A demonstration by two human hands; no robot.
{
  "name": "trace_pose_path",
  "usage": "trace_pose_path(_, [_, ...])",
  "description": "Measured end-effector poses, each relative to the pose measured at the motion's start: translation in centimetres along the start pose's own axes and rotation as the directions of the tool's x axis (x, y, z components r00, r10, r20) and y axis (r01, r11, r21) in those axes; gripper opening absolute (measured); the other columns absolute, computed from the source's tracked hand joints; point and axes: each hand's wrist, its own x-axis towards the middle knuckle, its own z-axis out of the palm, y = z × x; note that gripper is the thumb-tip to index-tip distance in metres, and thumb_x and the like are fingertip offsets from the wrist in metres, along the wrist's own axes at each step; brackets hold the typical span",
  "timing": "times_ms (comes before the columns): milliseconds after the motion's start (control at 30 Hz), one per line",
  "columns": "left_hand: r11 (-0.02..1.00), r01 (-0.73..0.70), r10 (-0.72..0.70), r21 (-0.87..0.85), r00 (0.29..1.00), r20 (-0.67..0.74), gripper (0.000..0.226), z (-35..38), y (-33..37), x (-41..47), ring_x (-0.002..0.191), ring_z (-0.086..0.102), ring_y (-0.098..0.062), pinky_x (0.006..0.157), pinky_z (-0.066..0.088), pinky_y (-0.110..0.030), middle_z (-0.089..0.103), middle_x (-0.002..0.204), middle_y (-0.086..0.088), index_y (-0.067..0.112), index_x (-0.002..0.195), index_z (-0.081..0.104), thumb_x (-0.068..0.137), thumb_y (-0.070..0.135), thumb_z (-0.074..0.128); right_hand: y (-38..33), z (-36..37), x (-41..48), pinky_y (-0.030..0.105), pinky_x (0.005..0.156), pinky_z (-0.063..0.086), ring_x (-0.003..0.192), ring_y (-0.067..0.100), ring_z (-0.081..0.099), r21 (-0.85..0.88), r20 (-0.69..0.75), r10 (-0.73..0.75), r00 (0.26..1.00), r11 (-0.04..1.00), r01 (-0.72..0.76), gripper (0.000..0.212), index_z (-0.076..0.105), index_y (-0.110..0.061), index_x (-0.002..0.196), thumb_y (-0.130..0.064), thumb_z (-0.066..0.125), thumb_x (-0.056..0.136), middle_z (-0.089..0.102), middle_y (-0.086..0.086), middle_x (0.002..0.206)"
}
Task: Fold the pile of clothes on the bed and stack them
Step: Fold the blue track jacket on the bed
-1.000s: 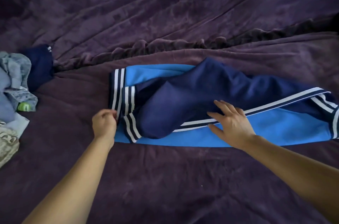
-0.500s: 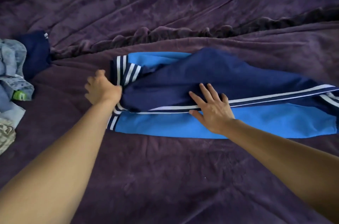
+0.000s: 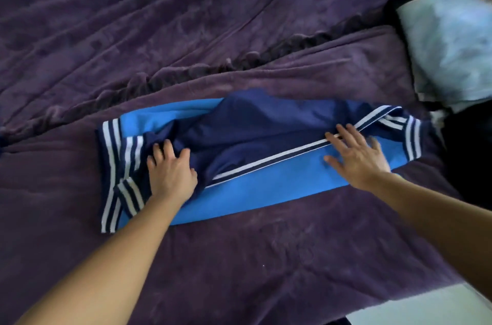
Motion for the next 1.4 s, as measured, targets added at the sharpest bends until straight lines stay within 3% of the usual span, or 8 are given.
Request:
trace_pose_path(100, [0.964, -0.239, 0.199, -0.121, 0.942, -0.27, 0.04, -2.0, 5.7, -1.4, 0.132, 0.035, -0.043, 0.104, 0.033, -0.05, 0.039, 0.144, -0.024, 0.01, 0.119, 0.062, 0.08, 0.01, 0.064, 6.4, -1.0, -1.1, 0.053, 0.108, 0.025, 0.144, 0.029, 0.02, 0.27, -0.187, 0.406, 0.894, 0.897, -0.351, 0.066, 0.034, -0.026, 0.146, -0.052, 0.054, 0.089, 0.026, 0.007, 0.156])
trace_pose_path(233, [0.809, -0.505, 0.468, -0.3, 0.863, -0.191, 0.052, -2.0, 15.0, -1.3, 0.123, 0.045, -0.031, 0.095, 0.041, -0.042, 0.036, 0.146, -0.01, 0.021, 0.139, 0.048, 0.089, 0.009, 0.053, 11.5, -1.4, -0.5, 0.05, 0.103, 0.036, 0.129, 0.037, 0.043, 0.695, 0.075, 0.797, 0.599, 0.389, -0.605, 0.086, 0.038, -0.015, 0.141, -0.062, 0.067, 0.074, 0.047, 0.018, 0.139])
trace_pose_path(433, [0.777, -0.103, 0.339, -0.622, 0.9, 0.274, 0.059, -0.5, 20.8, 2.2, 0.108, 0.055, -0.027, 0.082, 0.049, -0.032, 0.037, 0.14, 0.002, 0.034, 0.145, 0.034, 0.092, 0.014, 0.047, 10.4, -1.7, 0.9, 0.032, 0.065, 0.058, 0.078, 0.014, 0.068, 0.943, 0.279, 0.574, 0.77, -0.013, -0.332, 0.034, 0.067, -0.017, 0.098, -0.015, 0.085, 0.069, 0.071, 0.01, 0.106])
trace_pose_path(667, [0.305, 0.35, -0.124, -0.885, 0.937, 0.328, 0.029, -2.9, 14.2, 2.8, 0.074, 0.061, -0.018, 0.061, 0.05, -0.031, 0.063, 0.089, -0.004, 0.013, 0.115, 0.062, 0.093, 0.003, 0.045, 1.5, -9.8, -4.2, 0.03, 0.068, 0.048, 0.074, 0.012, 0.063, 0.832, -0.316, 0.372, 0.873, 0.551, 0.066, 0.041, 0.058, -0.031, 0.104, -0.038, 0.073, 0.066, 0.066, -0.013, 0.081])
trace_pose_path(833, [0.105, 0.378, -0.406, -0.92, 0.86, 0.307, 0.026, -3.8, 7.6, 1.7, 0.072, 0.062, -0.021, 0.063, 0.053, -0.033, 0.063, 0.089, -0.012, 0.005, 0.111, 0.06, 0.096, 0.004, 0.039, -10.8, -8.1, -3.3, 0.037, 0.08, 0.048, 0.102, 0.028, 0.059, 0.738, -0.101, -0.083, 0.991, 0.663, 0.13, 0.049, 0.047, -0.024, 0.128, -0.033, 0.065, 0.083, 0.058, 0.003, 0.118])
trace_pose_path(967, [0.411, 0.294, -0.5, -0.863, 0.864, 0.056, 0.025, -2.9, 5.4, -0.2, 0.089, 0.063, -0.031, 0.083, 0.052, -0.042, 0.064, 0.104, -0.018, 0.008, 0.104, 0.064, 0.091, 0.002, 0.043, -13.5, -3.6, -2.3, 0.04, 0.094, 0.046, 0.114, 0.029, 0.056, 0.761, 0.196, -0.35, 0.916, 0.643, 0.083, 0.043, 0.05, -0.016, 0.136, -0.022, 0.054, 0.094, 0.052, 0.007, 0.133])
trace_pose_path(1133, [0.878, -0.345, 0.165, -0.332, 0.869, -0.467, 0.043, -1.2, 10.3, -2.5, 0.121, 0.048, -0.037, 0.099, 0.041, -0.044, 0.049, 0.136, -0.019, 0.013, 0.127, 0.061, 0.085, 0.004, 0.058, -6.3, -2.0, -1.4, 0.04, 0.082, 0.053, 0.09, 0.02, 0.066, 0.808, -0.232, 0.23, 0.945, 0.587, 0.055, 0.019, 0.069, -0.017, 0.105, -0.016, 0.061, 0.087, 0.068, -0.001, 0.105])
trace_pose_path(1400, [0.945, -0.287, 0.29, -0.159, 0.957, -0.007, 0.054, 4.9, 9.7, -0.3, 0.148, 0.003, -0.022, 0.111, 0.024, -0.041, -0.005, 0.161, 0.006, 0.037, 0.15, 0.02, 0.1, 0.035, 0.038, -4.5, -1.3, 6.2, 0.018, 0.072, 0.052, 0.088, 0.004, 0.065, 0.925, 0.196, 0.082, 0.977, 0.314, -0.213, 0.056, 0.059, -0.025, 0.119, -0.046, 0.08, 0.072, 0.067, -0.01, 0.101])
